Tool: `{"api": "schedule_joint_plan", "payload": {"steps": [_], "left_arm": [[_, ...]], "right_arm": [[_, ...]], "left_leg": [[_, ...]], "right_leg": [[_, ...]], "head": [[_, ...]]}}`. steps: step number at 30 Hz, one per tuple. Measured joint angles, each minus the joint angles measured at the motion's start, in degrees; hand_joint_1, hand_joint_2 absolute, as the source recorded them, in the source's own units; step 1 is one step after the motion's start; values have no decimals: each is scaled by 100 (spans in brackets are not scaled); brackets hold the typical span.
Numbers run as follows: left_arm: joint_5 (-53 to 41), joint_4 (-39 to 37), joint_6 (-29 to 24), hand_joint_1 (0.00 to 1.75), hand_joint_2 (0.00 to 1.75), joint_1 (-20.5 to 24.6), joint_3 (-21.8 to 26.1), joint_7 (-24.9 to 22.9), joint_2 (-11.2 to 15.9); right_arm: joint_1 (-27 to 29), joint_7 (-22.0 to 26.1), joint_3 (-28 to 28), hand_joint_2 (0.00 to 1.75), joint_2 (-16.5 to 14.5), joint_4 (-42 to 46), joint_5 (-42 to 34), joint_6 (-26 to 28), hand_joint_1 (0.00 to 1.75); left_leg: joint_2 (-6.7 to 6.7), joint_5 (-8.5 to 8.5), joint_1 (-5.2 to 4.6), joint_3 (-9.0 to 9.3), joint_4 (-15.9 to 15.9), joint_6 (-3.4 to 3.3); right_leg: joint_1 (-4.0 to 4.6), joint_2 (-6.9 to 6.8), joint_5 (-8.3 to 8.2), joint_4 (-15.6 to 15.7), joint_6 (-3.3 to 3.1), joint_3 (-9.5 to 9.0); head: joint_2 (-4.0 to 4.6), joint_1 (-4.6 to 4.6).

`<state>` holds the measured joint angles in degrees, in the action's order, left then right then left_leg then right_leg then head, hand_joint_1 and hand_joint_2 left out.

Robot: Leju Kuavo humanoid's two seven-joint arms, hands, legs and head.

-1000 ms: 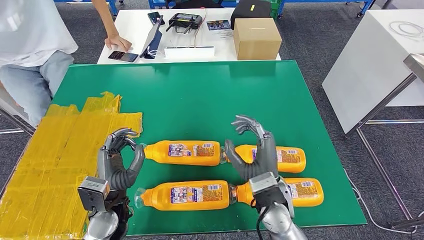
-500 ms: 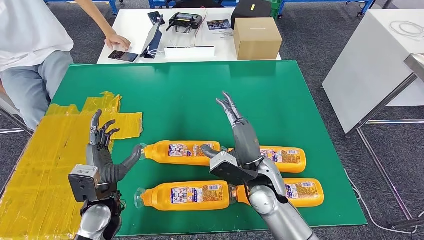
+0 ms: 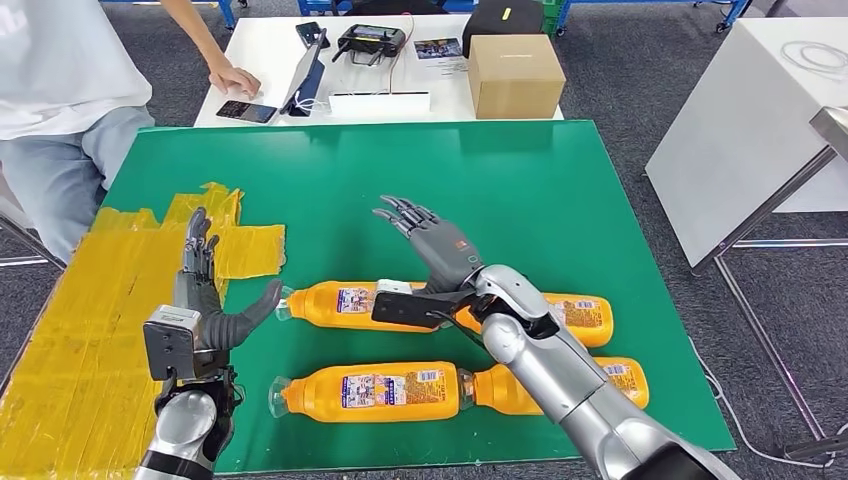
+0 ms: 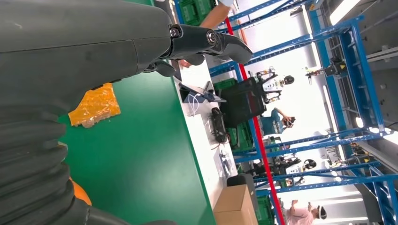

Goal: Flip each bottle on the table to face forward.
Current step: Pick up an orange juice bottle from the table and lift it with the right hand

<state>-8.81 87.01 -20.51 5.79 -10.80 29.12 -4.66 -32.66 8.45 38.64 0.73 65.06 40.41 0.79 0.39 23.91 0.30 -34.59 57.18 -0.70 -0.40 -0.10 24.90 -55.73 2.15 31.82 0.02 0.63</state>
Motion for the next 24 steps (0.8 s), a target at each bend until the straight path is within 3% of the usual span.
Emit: {"api": "schedule_joint_plan", "payload": {"steps": [16, 24], "left_arm": [[1, -13, 9, 0, 175, 21, 3, -1, -1], [58, -80, 21, 0, 175, 111, 3, 8, -34]], "right_arm": [[-86, -2, 211, 175, -11, -276, 84, -15, 0], [-261, -62, 515, 175, -221, -790, 301, -111, 0]], "left_leg": [[0, 0, 0, -2, 0, 0], [1, 0, 0, -1, 0, 0]], "right_leg": [[0, 0, 0, 0, 0, 1], [1, 0, 0, 0, 0, 3]], "head": [[0, 0], [0, -1]]}}
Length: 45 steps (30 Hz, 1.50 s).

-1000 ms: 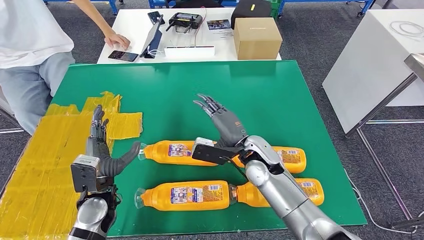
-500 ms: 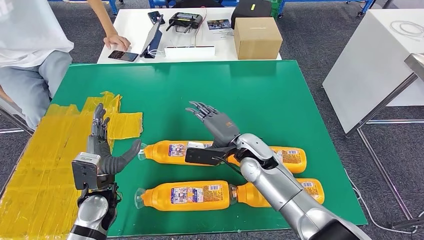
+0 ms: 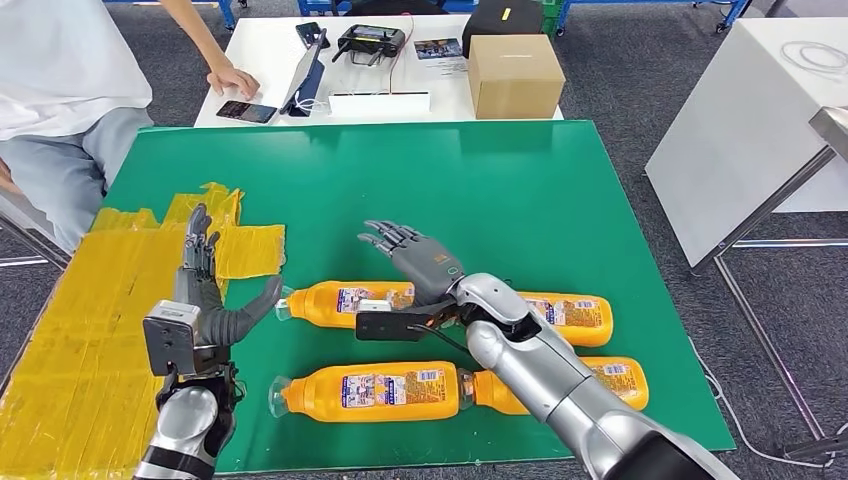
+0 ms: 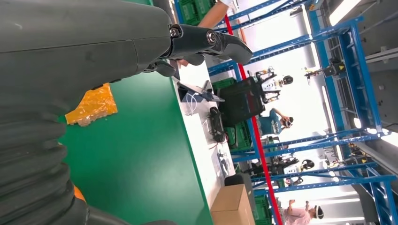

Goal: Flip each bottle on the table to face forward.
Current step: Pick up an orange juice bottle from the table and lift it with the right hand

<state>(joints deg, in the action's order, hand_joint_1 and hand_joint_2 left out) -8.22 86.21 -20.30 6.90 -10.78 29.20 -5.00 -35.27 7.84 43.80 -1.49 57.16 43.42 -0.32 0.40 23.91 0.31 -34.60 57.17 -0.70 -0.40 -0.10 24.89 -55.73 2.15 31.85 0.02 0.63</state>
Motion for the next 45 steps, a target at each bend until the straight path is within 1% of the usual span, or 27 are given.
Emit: {"api": "schedule_joint_plan", "payload": {"steps": [6, 13, 22, 25, 30, 37, 45], "left_arm": [[90, -124, 16, 0, 175, 106, -2, 23, -50], [172, -301, 29, 0, 175, 192, -9, 46, -97], [238, -445, 43, 0, 175, 258, -51, 51, -120], [243, -465, 40, 0, 175, 264, -57, 50, -122], [248, -488, -4, 0, 175, 264, -59, 44, -135], [247, -491, -10, 0, 175, 263, -59, 31, -149], [191, -491, -10, 0, 175, 229, -48, -22, -160]], "right_arm": [[-118, -1, 240, 175, -226, -652, -24, -199, 0], [-195, -14, 475, 175, -477, -1409, -34, -216, 0], [-364, -412, 711, 175, -722, -2204, 116, -136, 0], [-405, -526, 752, 175, -775, -2360, 178, -86, 0], [-457, -878, 870, 175, -871, -2559, 470, 98, 0], [-499, -1013, 966, 175, -919, -2699, 599, 186, 0], [-507, -1400, 1012, 175, -993, -2748, 1142, 338, 0]], "left_leg": [[0, 0, 0, 0, 0, 0], [0, 0, 0, 0, 0, 0], [1, -1, 0, 1, 0, 0], [1, -1, 0, 1, 1, 0], [1, 0, 0, 1, 0, 0], [1, -1, 0, 1, 1, 0], [0, 0, 0, 0, 0, 0]], "right_leg": [[-1, 0, 0, 0, 0, 0], [-1, 0, 0, 0, 0, 1], [-1, 1, 0, 0, 0, 1], [-1, 0, 0, 0, 0, 1], [-1, 0, 0, 0, 0, 1], [-1, 0, 0, 0, 0, 0], [-1, 0, 0, 0, 0, 0]], "head": [[0, -1], [0, 0], [0, -1], [0, -1], [0, 0], [0, -1], [0, 0]]}}
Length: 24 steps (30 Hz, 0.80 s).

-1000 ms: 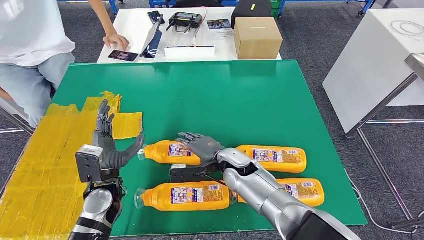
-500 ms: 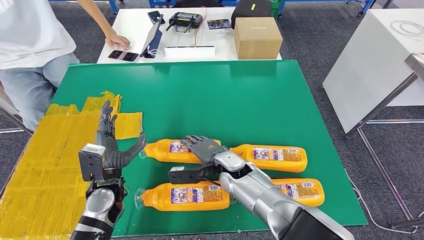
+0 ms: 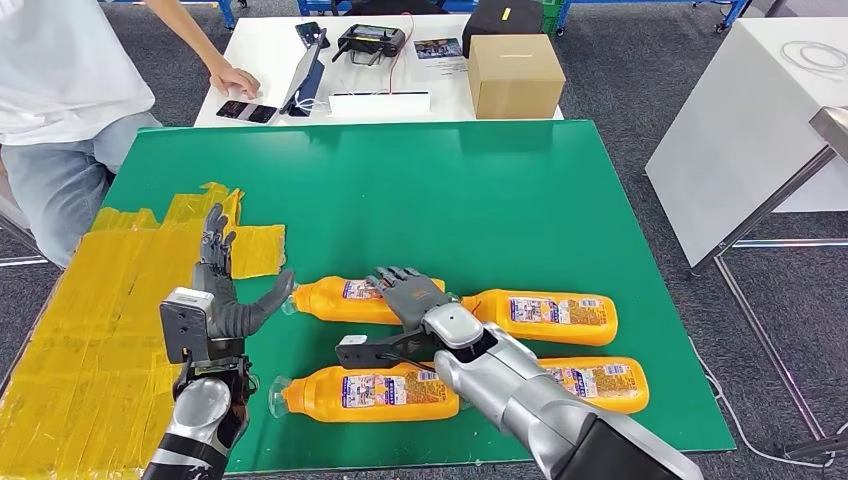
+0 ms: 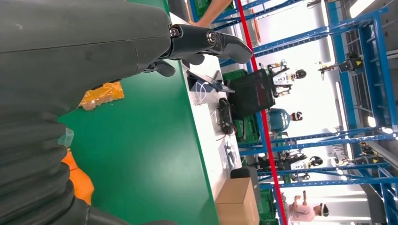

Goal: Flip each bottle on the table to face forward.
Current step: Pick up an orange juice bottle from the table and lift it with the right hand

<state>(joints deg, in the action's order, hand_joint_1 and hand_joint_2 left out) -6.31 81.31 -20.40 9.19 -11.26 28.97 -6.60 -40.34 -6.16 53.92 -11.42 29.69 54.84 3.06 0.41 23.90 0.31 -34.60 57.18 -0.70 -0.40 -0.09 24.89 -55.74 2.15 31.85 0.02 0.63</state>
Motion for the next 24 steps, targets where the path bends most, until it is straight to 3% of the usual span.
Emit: {"api": "schedule_joint_plan", "payload": {"steps": [24], "left_arm": [[-125, 23, 55, 0, 175, -179, 134, -54, -75]], "right_arm": [[91, -262, -254, 175, -104, 117, 720, 254, 0]], "left_leg": [[0, 0, 0, 0, 0, 0]], "right_leg": [[0, 0, 0, 0, 0, 0]], "head": [[0, -1]]}}
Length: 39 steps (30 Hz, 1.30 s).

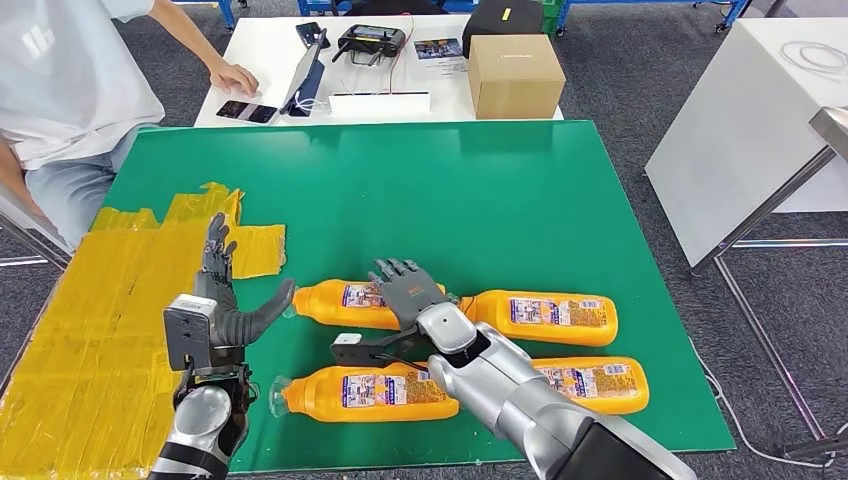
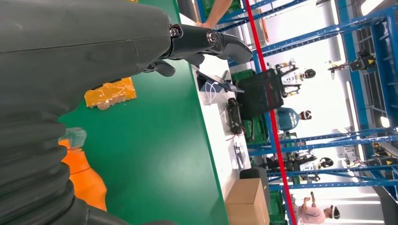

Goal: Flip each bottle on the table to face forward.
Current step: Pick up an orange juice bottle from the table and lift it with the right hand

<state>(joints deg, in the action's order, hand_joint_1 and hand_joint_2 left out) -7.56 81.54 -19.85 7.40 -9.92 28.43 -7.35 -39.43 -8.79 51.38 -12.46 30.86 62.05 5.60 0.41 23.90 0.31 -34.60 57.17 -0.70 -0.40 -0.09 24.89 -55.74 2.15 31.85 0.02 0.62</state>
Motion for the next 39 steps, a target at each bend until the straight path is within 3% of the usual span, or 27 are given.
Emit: {"api": "schedule_joint_plan", "payload": {"steps": [25, 27, 31, 33, 34, 39], "left_arm": [[-9, 3, 42, 0, 175, -4, 56, -2, -30], [-13, 3, 49, 0, 175, 1, 56, -2, -32], [-15, -14, 55, 0, 175, 34, 56, -9, -47], [-15, -27, 56, 0, 175, 58, 56, -12, -58], [-15, -33, 57, 0, 175, 68, 55, -13, -64], [-14, -72, 57, 0, 175, 96, 51, -20, -78]], "right_arm": [[9, -251, -331, 175, 0, -162, -21, -279, 2], [4, -252, -368, 175, 0, -180, -54, -345, 17], [-21, -213, -455, 175, 0, -245, -146, -503, 96], [-28, -185, -493, 175, 0, -288, -182, -559, 126], [-29, -174, -509, 175, -1, -309, -199, -582, 134], [-54, -117, -555, 175, -5, -410, -225, -662, 137]], "left_leg": [[1, 0, 0, 1, 0, 0], [1, 0, 0, 1, 0, 0], [1, 0, 0, 4, 0, 0], [2, 0, 0, 5, 0, 0], [2, 0, 0, 6, 0, 0], [2, 0, 0, 13, 0, 0]], "right_leg": [[0, 0, 0, 0, 0, 0], [0, 0, 0, 0, 0, 0], [0, 1, 0, 1, 0, -1], [0, 1, 0, 1, 0, -2], [0, 1, 0, 1, 0, -2], [0, 1, 0, 1, 0, -8]], "head": [[0, 1], [0, 1], [0, 0], [0, 0], [0, 1], [0, 1]]}}
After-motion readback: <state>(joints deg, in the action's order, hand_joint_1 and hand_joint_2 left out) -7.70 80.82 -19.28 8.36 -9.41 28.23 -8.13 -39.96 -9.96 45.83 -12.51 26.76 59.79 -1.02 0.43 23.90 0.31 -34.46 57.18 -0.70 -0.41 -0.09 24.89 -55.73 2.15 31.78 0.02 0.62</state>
